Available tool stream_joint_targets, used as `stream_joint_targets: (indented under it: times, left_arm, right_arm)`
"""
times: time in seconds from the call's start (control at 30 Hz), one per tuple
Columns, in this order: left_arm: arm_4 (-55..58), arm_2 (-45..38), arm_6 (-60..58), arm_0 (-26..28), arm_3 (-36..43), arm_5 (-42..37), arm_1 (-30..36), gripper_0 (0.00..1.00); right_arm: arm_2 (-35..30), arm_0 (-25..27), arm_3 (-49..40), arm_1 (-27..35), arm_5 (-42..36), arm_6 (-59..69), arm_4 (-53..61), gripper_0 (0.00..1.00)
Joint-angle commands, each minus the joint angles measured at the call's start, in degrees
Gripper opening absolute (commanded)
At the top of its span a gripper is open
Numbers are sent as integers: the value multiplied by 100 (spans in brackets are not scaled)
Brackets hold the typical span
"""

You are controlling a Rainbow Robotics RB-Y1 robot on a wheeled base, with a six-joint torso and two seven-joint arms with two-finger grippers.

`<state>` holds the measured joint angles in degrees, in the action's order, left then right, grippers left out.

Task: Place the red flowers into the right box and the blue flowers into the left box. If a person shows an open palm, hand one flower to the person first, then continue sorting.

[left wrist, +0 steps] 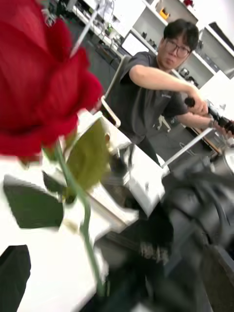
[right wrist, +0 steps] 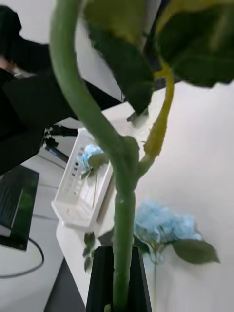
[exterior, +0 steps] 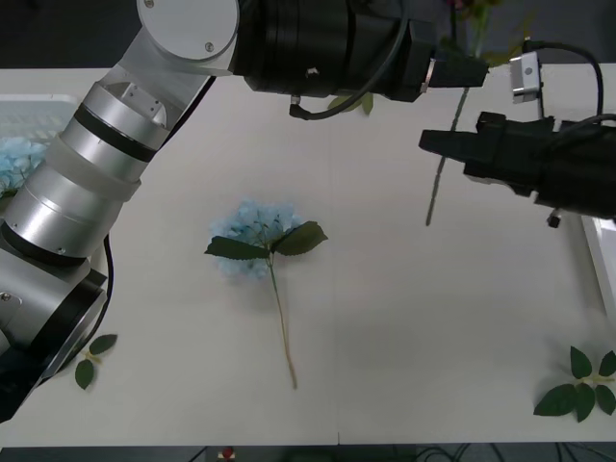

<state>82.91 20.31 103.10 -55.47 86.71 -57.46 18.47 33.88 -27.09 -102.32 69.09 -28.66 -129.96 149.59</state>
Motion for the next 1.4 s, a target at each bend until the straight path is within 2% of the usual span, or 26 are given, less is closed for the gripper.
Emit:
stream_joint_targets:
  times: [0.03, 0.1, 0.3, 0.43, 0.57, 0.67, 0.9, 1.03, 1.23, 1.4]
  left_arm:
    - [-29, -397, -141, -272, 66, -424, -80, 100]
    - [-187, -643, -167, -281, 57, -899, -80, 100]
    - [-855, -1381, -246, -272, 66, -2551, -89, 100]
    - [-1356, -1689, -712, -281, 66, -3536, -80, 100]
    - [-2015, -1856, -1389, -289, 171, -4503, -80, 100]
    - [-2525, -1873, -1987, -289, 408, -5188, -80, 100]
    - [-3070, -1583, -3156, -114, 1138, -5254, -71, 100]
    - [-3105, -1293, -3736, 273, 1656, -5254, 78, 100]
    - [-3176, -678, -4500, 1117, 2755, -5254, 693, 100]
    - [-3246, -414, -5019, 1644, 3309, -5254, 1071, 100]
  right_arm:
    - [-611, -42, 934, 386, -1098, -47, 0, 0]
    - [-831, -165, 1628, 492, -2047, -12, -141, 0]
    - [-1042, -578, 3078, 887, -3910, 128, -686, 0]
    - [-1042, -815, 3728, 1160, -4675, 392, -1248, 0]
    - [-1042, -1106, 4282, 1370, -5307, 752, -2470, 0]
    - [-1042, -1255, 4537, 1423, -5466, 902, -3542, 0]
    - [-1042, -1272, 5152, 1327, -5184, 867, -5142, 0]
    - [-1042, -1272, 5548, 1089, -4894, 858, -5687, 0]
    - [-1042, -1272, 6110, 606, -4525, 884, -6381, 0]
    - [-1050, -1272, 6444, 140, -4130, 911, -6970, 0]
